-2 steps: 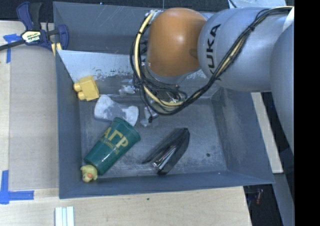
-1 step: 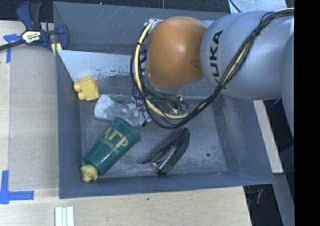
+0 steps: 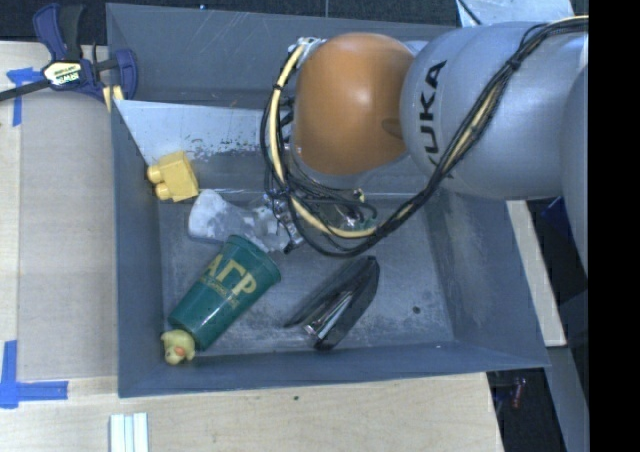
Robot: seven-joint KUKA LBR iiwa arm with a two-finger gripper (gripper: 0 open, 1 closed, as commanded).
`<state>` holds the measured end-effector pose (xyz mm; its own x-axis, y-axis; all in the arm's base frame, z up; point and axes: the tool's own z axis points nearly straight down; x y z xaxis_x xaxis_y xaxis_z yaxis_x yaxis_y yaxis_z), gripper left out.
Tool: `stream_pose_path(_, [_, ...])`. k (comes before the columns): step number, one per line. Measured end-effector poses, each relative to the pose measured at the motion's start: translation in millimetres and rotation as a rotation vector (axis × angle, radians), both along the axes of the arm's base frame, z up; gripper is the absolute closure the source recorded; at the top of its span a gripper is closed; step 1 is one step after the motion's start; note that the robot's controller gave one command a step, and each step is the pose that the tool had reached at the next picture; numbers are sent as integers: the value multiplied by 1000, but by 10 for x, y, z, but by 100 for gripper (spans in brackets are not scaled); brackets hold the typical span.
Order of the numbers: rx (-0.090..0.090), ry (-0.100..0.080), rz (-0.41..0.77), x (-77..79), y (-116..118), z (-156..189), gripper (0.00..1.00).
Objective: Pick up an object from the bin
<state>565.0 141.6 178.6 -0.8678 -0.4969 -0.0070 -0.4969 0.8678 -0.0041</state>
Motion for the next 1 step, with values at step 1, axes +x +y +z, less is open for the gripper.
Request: stream_pose_path(1, [-1, -3, 109, 37, -4, -20, 100])
